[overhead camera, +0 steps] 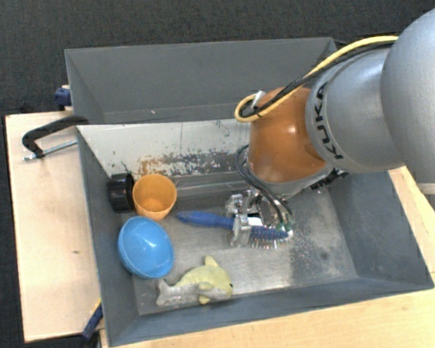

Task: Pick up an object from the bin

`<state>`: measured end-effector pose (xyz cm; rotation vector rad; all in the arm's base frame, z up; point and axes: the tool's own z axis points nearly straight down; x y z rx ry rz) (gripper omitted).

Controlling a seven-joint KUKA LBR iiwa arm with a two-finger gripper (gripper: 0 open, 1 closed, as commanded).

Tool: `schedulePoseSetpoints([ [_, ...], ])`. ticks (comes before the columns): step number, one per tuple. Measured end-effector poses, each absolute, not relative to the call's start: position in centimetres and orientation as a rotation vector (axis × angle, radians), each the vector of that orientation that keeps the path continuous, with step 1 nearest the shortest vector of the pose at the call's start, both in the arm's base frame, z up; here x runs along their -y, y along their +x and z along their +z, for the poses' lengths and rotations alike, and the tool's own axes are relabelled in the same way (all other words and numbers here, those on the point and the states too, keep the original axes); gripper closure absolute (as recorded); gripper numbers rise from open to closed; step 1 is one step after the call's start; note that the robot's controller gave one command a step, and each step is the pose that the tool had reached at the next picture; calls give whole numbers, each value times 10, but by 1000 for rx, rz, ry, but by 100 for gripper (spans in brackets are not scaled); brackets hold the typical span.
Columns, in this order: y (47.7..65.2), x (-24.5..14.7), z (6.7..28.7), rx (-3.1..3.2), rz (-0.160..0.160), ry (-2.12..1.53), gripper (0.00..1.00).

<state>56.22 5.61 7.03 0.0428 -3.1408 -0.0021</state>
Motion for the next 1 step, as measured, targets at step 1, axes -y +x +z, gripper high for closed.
schedulePoseSetpoints([
  [1, 544, -98, 295, 3155, -6, 61, 100],
])
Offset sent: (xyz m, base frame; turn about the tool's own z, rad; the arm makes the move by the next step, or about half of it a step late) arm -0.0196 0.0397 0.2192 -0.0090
